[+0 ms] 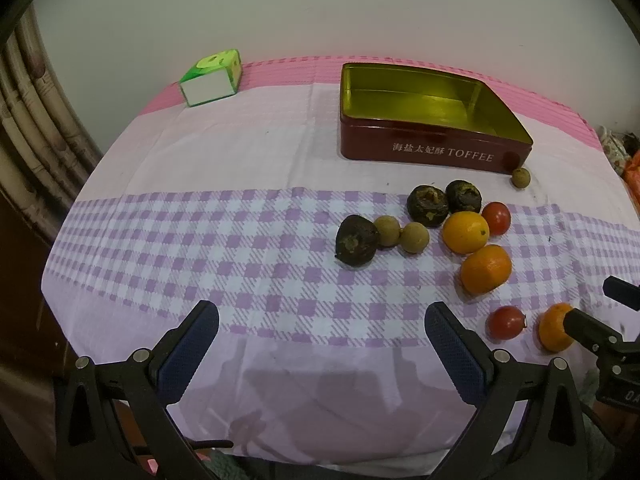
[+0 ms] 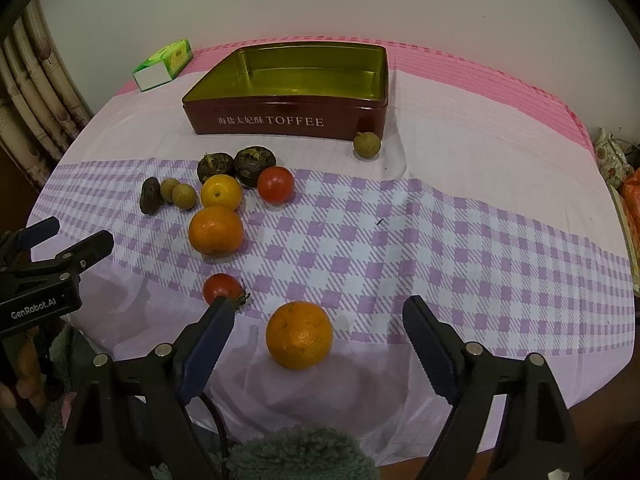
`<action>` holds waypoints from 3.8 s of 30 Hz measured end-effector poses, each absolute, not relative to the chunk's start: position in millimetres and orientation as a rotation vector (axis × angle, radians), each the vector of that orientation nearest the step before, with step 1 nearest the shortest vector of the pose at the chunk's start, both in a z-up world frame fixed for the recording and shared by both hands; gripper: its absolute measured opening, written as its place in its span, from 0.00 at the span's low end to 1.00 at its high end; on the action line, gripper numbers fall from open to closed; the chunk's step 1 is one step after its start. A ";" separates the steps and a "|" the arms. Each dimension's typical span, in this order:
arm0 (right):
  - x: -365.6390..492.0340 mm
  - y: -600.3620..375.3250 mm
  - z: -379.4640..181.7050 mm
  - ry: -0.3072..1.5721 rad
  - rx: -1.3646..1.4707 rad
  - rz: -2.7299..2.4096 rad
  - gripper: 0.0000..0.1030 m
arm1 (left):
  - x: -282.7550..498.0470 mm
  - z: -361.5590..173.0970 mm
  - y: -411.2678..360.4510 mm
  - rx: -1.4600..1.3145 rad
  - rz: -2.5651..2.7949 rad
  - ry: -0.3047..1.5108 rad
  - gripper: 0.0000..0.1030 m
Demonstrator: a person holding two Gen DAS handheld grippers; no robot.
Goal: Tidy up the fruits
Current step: 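Move both grippers toward the fruits on the cloth, then grasp the large orange with the right gripper, then grasp the dark brown dried fruit with the left gripper while the right gripper holds the orange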
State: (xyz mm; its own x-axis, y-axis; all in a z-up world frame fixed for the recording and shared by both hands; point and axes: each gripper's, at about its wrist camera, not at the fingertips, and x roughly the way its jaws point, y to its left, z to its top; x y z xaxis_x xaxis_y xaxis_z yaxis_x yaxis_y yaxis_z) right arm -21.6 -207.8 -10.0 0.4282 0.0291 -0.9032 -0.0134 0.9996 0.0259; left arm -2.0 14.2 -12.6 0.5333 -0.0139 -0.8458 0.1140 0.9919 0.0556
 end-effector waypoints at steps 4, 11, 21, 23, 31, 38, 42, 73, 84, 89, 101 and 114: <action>-21.8 -208.1 -11.4 1.134 0.017 0.029 0.79 | -1.8 -13.2 14.4 0.112 -0.074 1.008 0.99; -22.9 -208.3 -12.2 1.141 0.021 0.041 0.74 | -2.7 -15.9 16.5 0.111 -0.067 1.011 0.99; -27.2 -213.6 -14.1 1.167 0.031 0.051 0.66 | -2.9 -16.8 16.2 0.108 -0.065 1.017 0.99; -27.0 -212.1 -17.3 1.181 0.022 0.058 0.63 | -3.0 -18.7 16.7 0.106 -0.063 1.023 0.99; -24.9 -210.0 -29.4 1.220 0.032 0.071 0.55 | 0.5 -27.2 22.4 0.087 -0.063 1.057 0.99; -23.7 -209.0 -38.7 1.244 0.039 0.076 0.54 | 4.7 -32.7 24.7 0.072 -0.061 1.081 0.99; -21.0 -205.6 -43.1 1.256 0.045 0.091 0.47 | 6.7 -35.8 25.9 0.065 -0.058 1.092 0.99; 27.0 -205.5 -51.2 1.210 0.051 0.098 0.37 | 51.1 -47.5 16.0 0.051 -0.144 1.099 0.79; 37.0 -207.4 -51.5 1.198 0.068 0.097 0.37 | 78.9 -58.8 6.6 0.056 -0.159 1.118 0.68; 36.4 -207.4 -51.5 1.197 0.066 0.100 0.37 | 83.5 -62.5 2.0 0.066 -0.175 1.118 0.63; 36.4 -207.3 -52.0 1.196 0.056 0.102 0.37 | 88.9 -64.8 -11.1 0.076 -0.221 1.101 0.33; 35.3 -207.5 -54.5 1.203 0.068 0.110 0.37 | 82.6 -61.4 -6.5 0.027 -0.271 1.094 0.29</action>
